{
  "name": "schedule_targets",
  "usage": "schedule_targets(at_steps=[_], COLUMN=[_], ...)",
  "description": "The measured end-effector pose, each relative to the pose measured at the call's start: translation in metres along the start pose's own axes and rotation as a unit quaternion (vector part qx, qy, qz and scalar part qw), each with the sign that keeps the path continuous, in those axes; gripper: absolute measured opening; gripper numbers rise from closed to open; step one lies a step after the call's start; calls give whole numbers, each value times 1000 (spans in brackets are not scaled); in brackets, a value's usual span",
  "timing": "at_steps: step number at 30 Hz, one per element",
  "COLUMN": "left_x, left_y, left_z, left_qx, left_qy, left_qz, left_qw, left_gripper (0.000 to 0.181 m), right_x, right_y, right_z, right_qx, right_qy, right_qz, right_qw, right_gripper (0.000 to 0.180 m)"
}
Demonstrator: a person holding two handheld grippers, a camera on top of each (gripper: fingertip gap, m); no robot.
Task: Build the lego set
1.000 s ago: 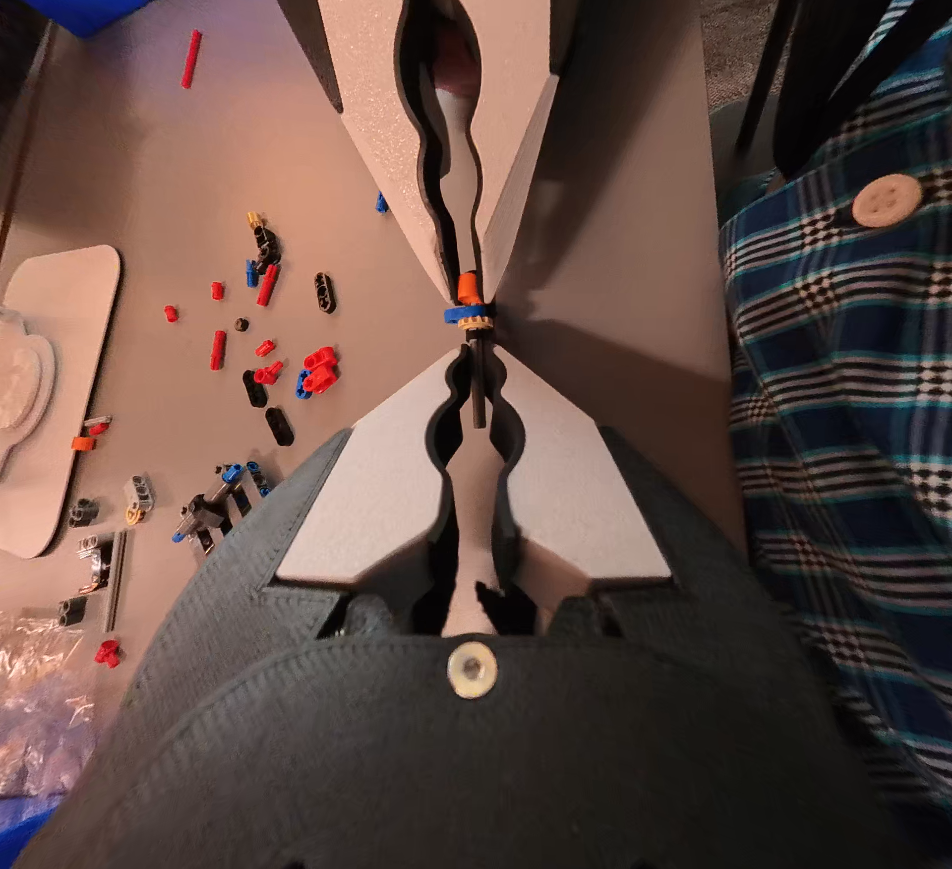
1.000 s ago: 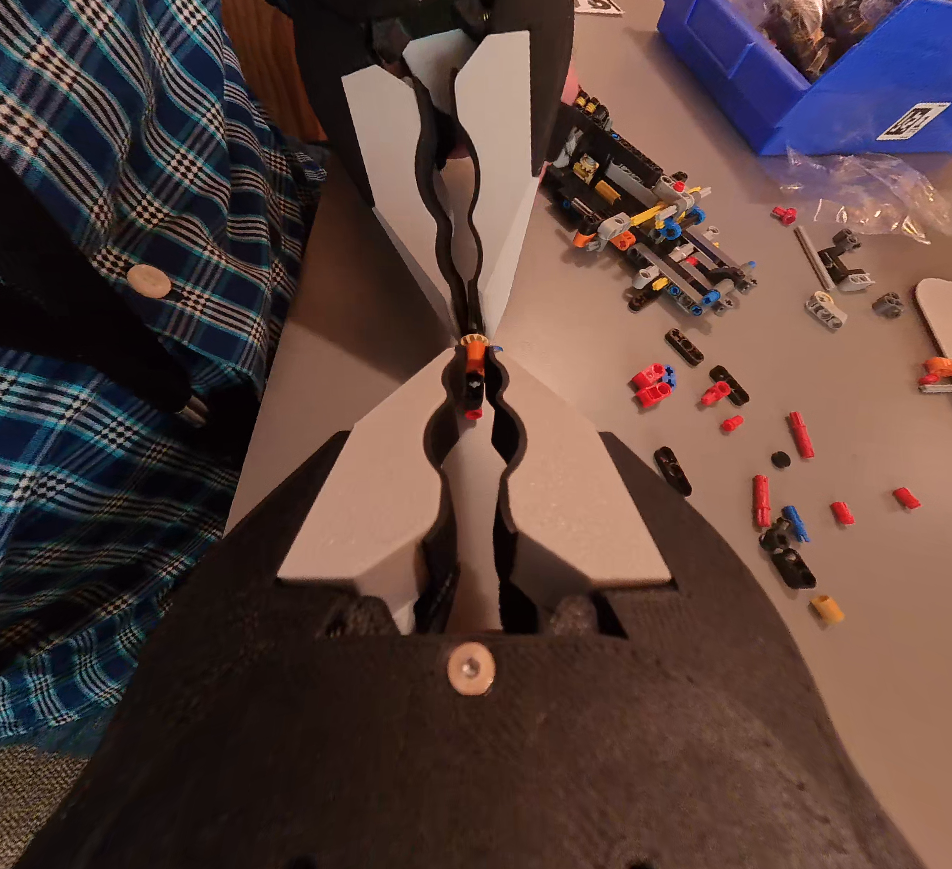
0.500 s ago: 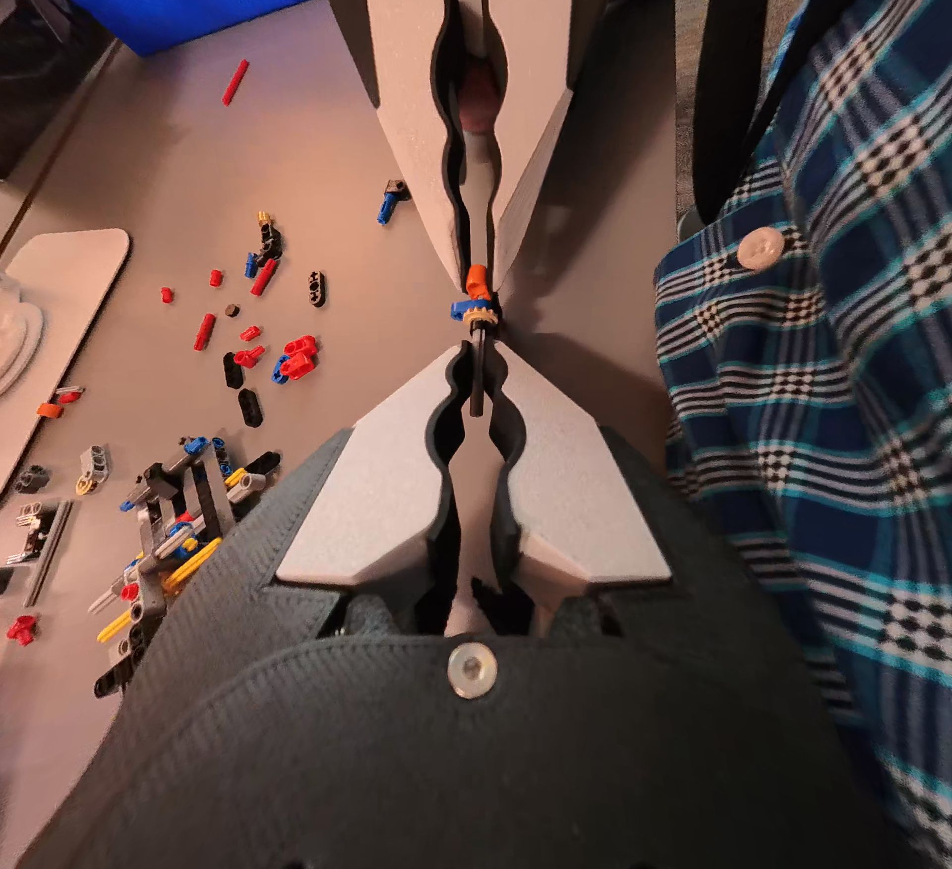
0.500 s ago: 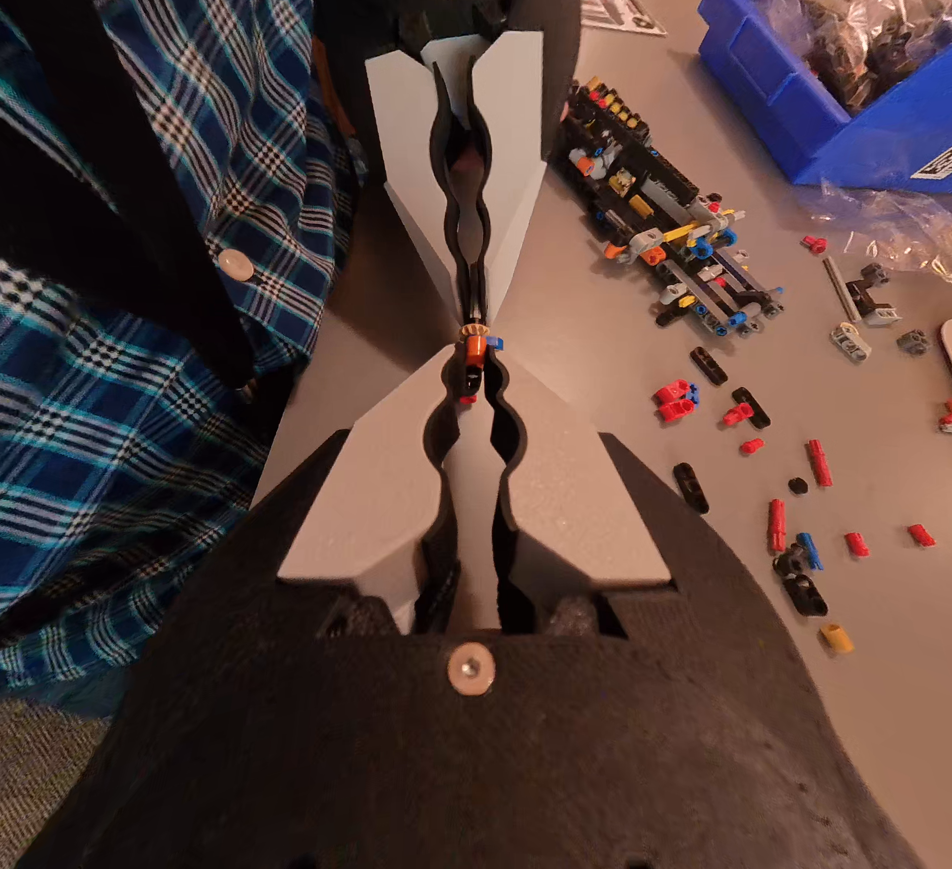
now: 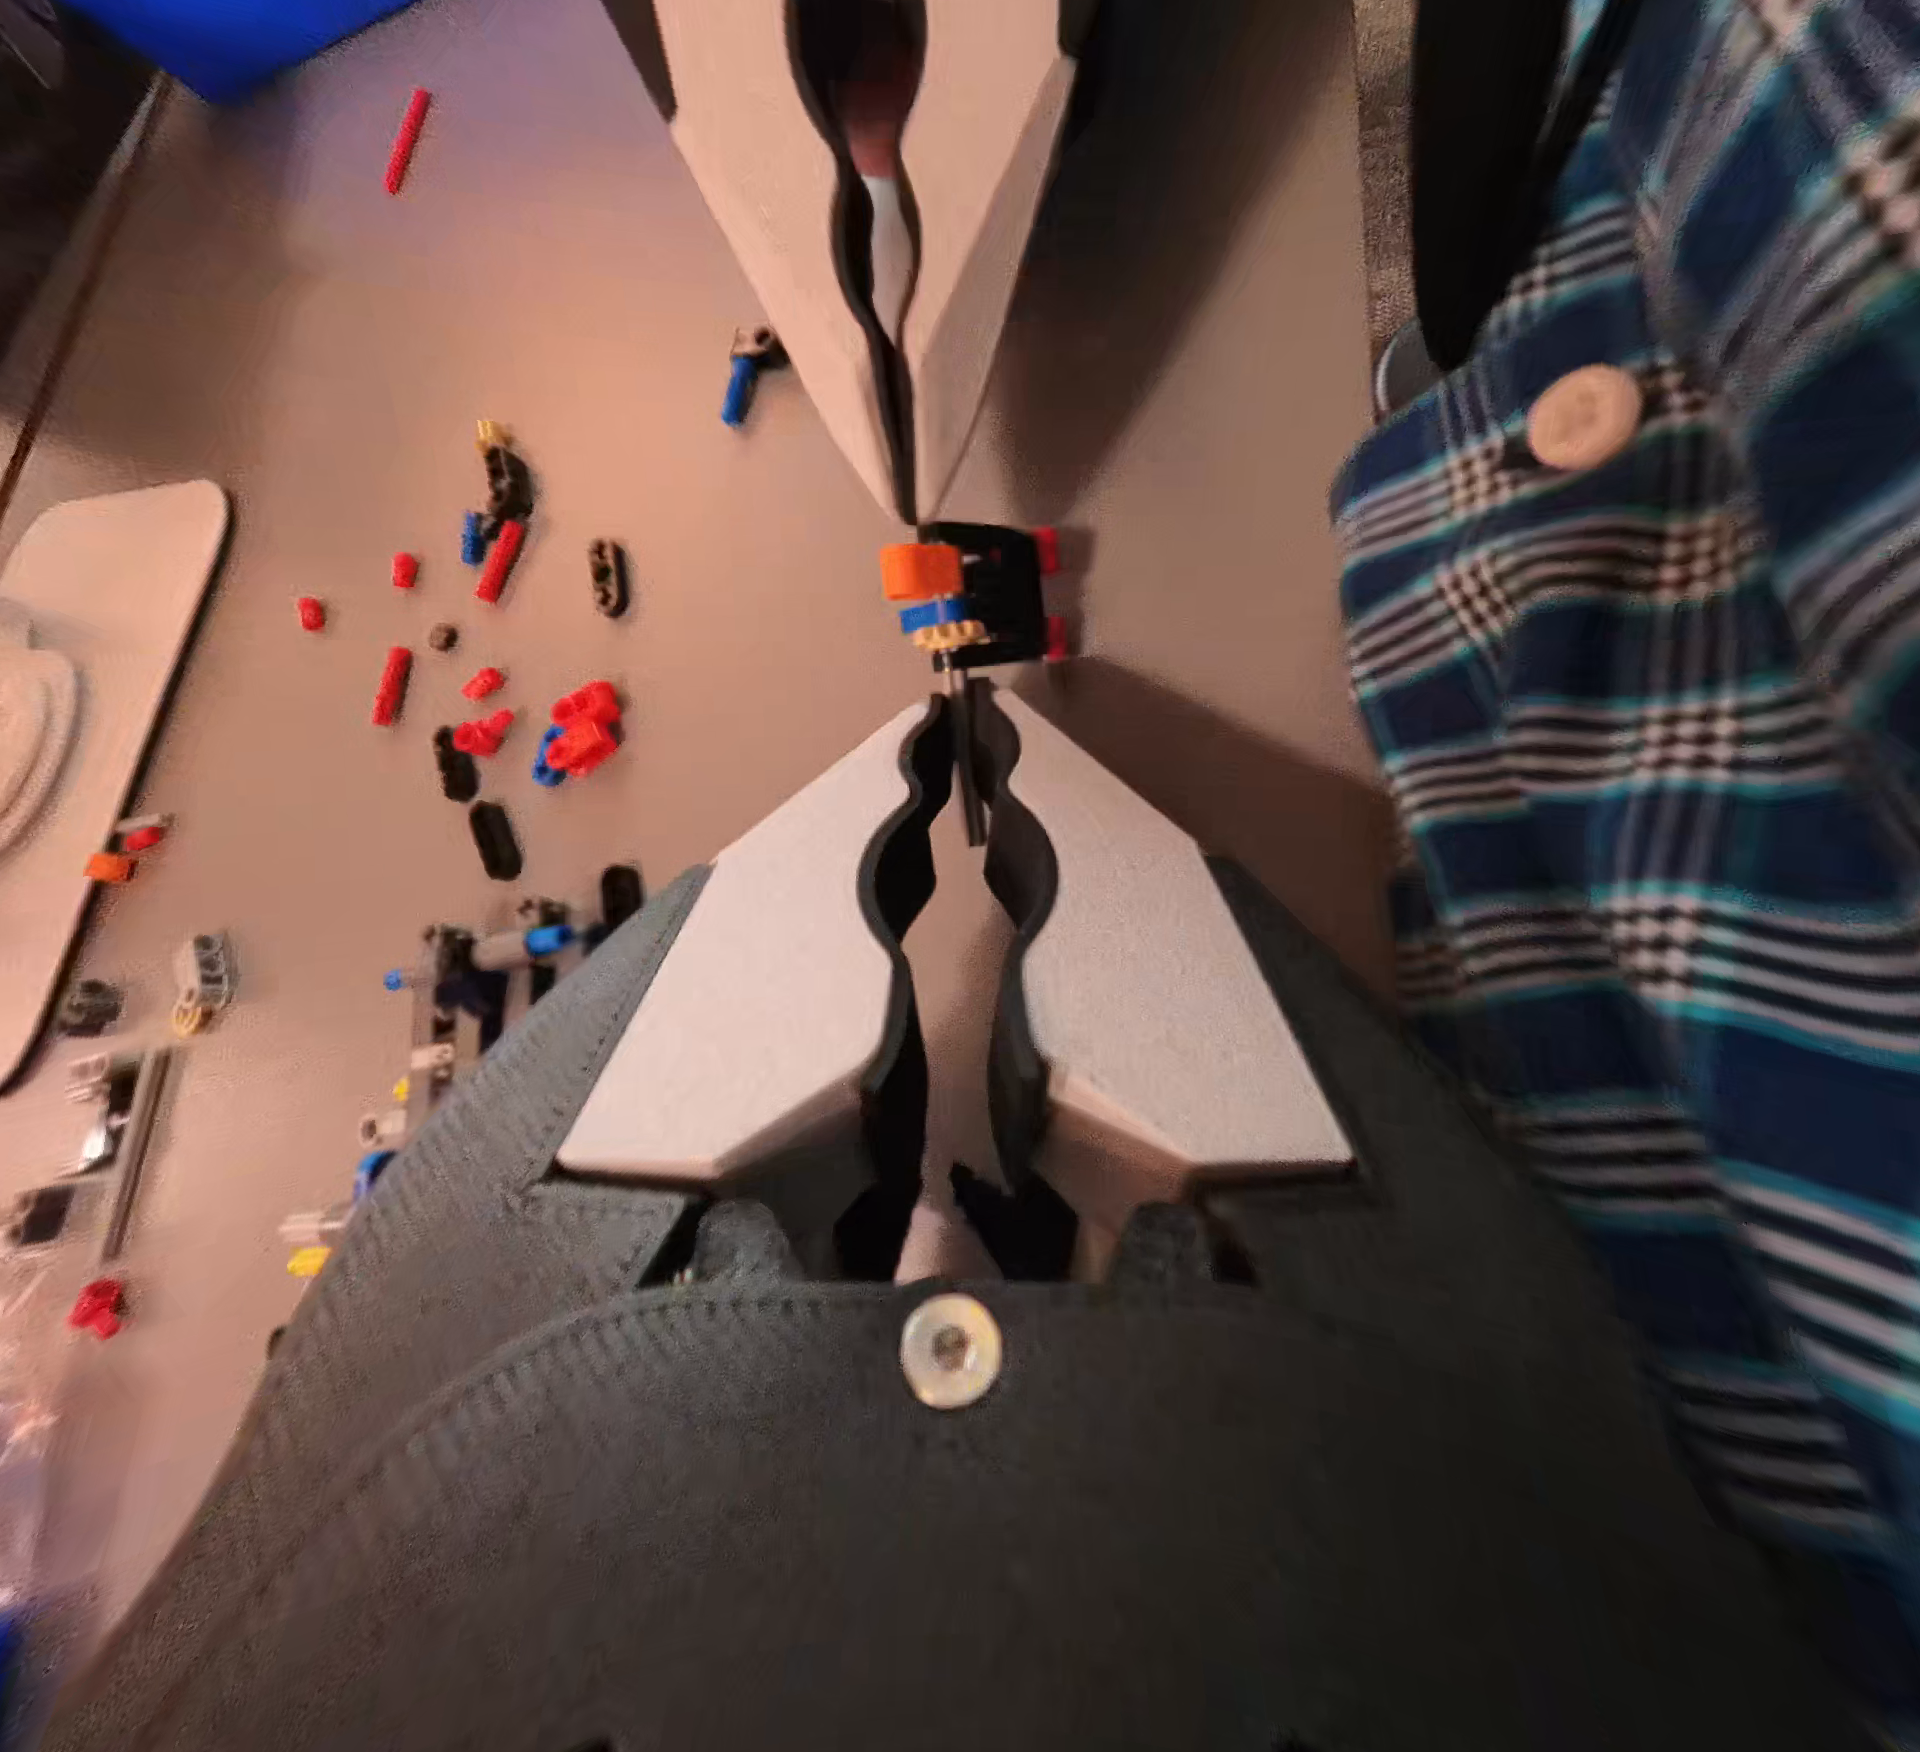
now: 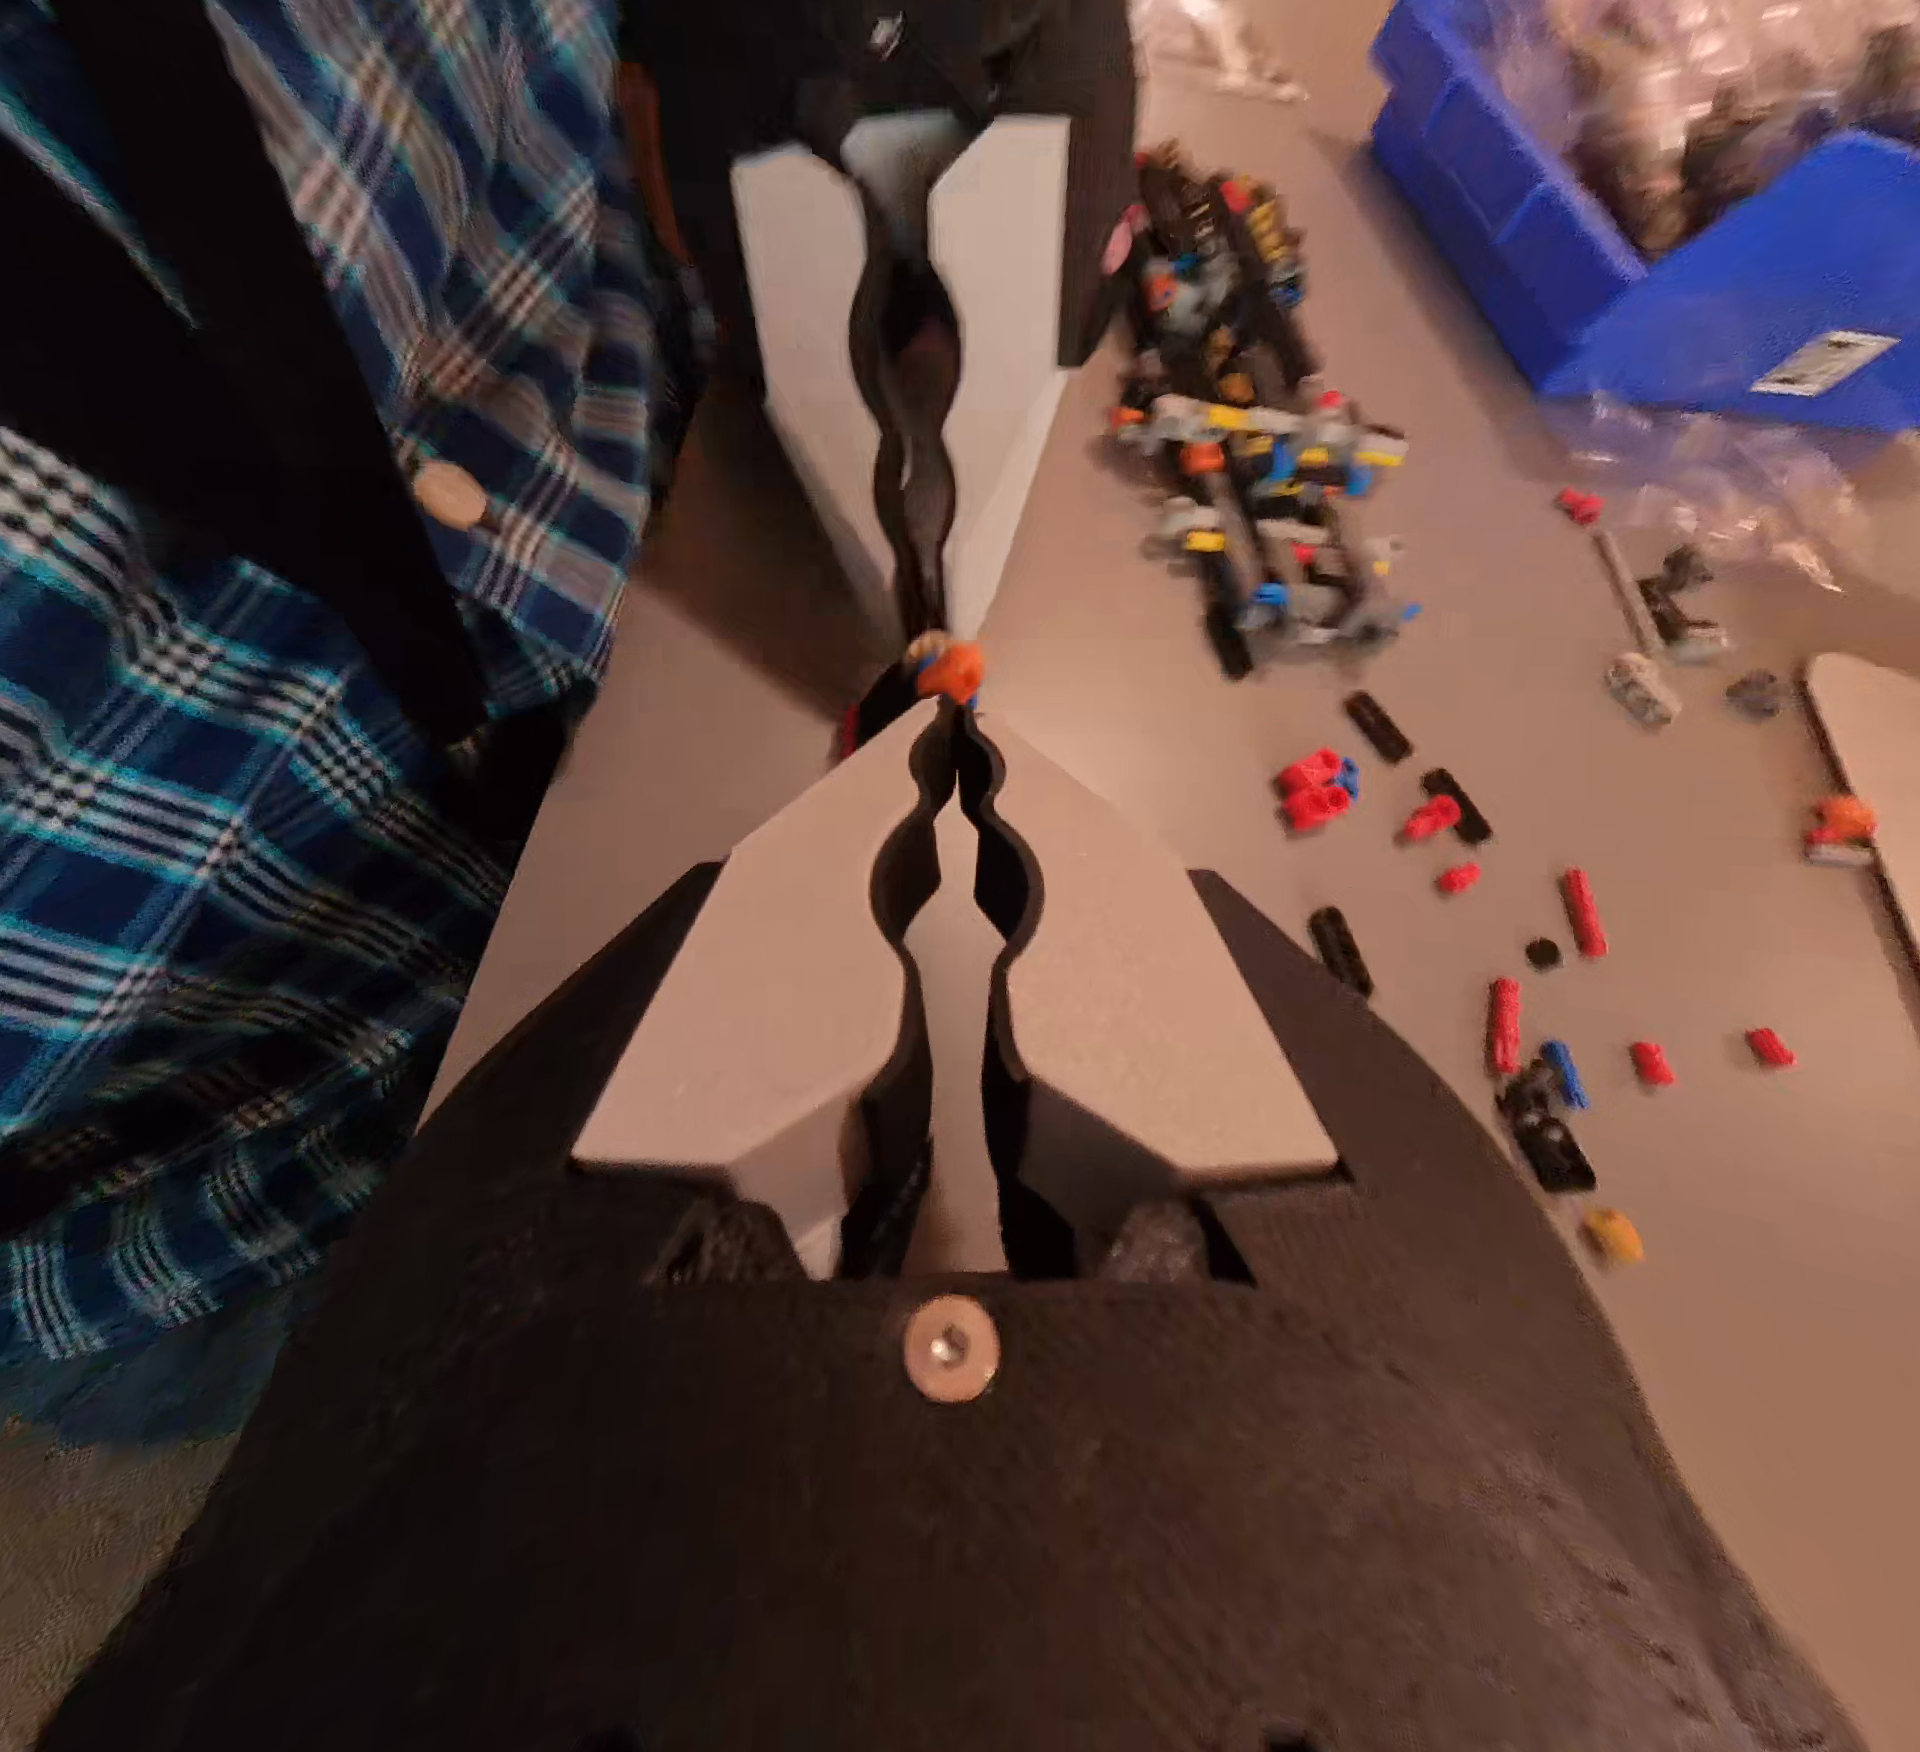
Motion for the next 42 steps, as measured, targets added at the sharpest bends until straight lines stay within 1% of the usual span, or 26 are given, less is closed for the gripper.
schedule_targets(at_steps=[1,2,4,6,10,11,14,15,16,21,23,24,26,34,37,42], left_x=[3,5,1,1,-5,-5,-5,-6,-7,-10,-13,-15,-15,-12,-10,-12], left_y=[-10,-17,-12,-13,-11,-10,-10,-11,-12,-11,-10,-7,-8,-6,-8,-6], left_z=[1,-1,-5,-2,-1,1,5,5,4,3,3,2,2,2,0,0], left_qx=[37,57,18,15,-11,-18,-16,-12,-9,-8,-9,-12,-23,-34,-31,-32], left_qy=[18,26,5,12,0,0,4,3,0,-3,-14,-23,-20,-18,-18,-22], left_qz=[4,7,10,17,29,31,37,41,40,31,20,11,19,39,46,35], left_qw=[999,998,1000,1000,1000,999,999,999,999,999,1000,1000,999,998,998,999], left_gripper=[3,2,3,3,2,2,2,2,2,2,13,9,3,2,3,3], right_x=[5,6,3,2,-3,-7,-13,-15,-16,-17,-19,-19,-19,-17,-16,-18], right_y=[5,9,8,11,11,9,9,9,9,9,8,7,6,3,2,1], right_z=[1,0,-2,-2,-1,0,-3,-4,-5,-5,-5,-4,-4,-3,-3,-5], right_qx=[-21,-31,-24,-37,-42,-44,-48,-51,-52,-51,-46,-45,-41,-23,-10,-3], right_qy=[16,15,3,0,-10,-17,-42,-50,-55,-61,-60,-60,-59,-48,-46,-55], right_qz=[-6,-12,-11,-13,-6,1,11,16,13,14,17,21,22,13,3,5], right_qw=[1000,999,1000,999,999,999,998,997,997,997,997,997,997,999,999,998], right_gripper=[0,0,0,17,33,35,33,22,19,18,17,17,16,15,11,10])
Point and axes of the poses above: each gripper's, where its closed fingertips meet, x back along the fingers, z out of its top, y = z × x across the jaws, the point moved 5 cm from there along x, back along the fingers, and after that the axes turned 4 degrees about -x, right-handed, at the moved point
